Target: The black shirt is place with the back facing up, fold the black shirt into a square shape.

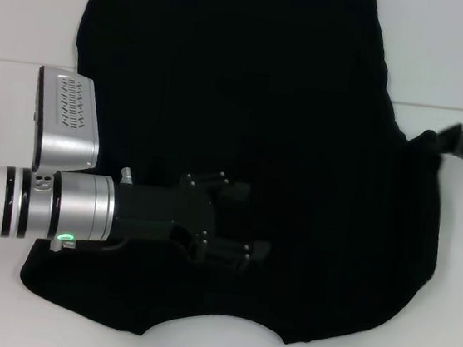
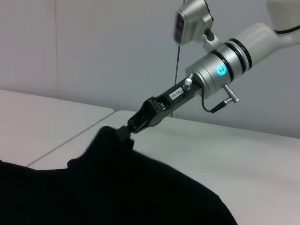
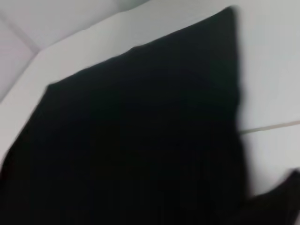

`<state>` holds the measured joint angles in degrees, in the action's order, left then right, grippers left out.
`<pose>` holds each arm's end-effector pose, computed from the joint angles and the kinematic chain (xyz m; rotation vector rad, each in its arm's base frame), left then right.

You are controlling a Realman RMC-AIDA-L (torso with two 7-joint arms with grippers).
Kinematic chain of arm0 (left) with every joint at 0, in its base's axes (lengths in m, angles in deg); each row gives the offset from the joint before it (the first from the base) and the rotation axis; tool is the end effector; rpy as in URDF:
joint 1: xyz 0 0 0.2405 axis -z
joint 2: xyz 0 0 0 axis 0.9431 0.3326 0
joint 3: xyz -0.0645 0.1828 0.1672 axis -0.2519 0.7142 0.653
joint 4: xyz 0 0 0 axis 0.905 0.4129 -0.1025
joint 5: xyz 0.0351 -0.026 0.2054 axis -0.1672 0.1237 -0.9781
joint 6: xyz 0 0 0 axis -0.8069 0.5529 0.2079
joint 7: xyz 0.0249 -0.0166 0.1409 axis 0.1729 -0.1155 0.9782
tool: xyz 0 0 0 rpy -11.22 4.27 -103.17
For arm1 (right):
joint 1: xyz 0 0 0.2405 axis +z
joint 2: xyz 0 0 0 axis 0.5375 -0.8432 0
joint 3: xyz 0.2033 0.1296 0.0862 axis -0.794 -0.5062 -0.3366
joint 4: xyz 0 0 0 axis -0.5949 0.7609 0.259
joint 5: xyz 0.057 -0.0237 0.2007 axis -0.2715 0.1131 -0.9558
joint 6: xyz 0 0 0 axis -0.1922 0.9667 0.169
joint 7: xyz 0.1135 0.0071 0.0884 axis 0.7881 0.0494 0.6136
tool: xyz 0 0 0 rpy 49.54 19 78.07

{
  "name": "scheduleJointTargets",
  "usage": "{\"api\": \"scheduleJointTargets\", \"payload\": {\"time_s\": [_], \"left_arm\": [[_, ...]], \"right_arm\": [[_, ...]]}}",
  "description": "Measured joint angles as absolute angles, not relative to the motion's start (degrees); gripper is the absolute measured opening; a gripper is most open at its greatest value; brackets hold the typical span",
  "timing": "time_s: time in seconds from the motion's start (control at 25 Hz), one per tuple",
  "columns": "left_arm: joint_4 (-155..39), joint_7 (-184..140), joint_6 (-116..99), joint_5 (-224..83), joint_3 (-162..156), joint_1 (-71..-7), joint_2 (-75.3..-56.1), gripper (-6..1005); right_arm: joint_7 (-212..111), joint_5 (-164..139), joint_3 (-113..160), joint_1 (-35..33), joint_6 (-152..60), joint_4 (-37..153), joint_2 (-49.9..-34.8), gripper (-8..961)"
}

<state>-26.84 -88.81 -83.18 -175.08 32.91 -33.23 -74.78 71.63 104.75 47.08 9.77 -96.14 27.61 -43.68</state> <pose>-0.2186 0.3453 -0.0551 -2.8075 -0.3225 -0.6763 0.2879 0.4318 0.0484 -2.0208 1.4335 0.4829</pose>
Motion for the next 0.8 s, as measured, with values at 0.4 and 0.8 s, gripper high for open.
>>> {"api": "scheduleJointTargets", "payload": {"time_s": [0.4, 0.8], "left_arm": [[-26.6, -88.9, -83.2, -175.1, 32.9, -33.2, -74.78, 886], [-26.6, -88.9, -83.2, -175.1, 32.5, -33.4, -74.78, 879]], "right_arm": [[76.5, 104.9, 64.7, 15.0, -100.0, 30.2, -45.35, 5], [77.7, 104.3, 65.4, 15.2, -98.8, 29.3, -45.49, 51]]}}
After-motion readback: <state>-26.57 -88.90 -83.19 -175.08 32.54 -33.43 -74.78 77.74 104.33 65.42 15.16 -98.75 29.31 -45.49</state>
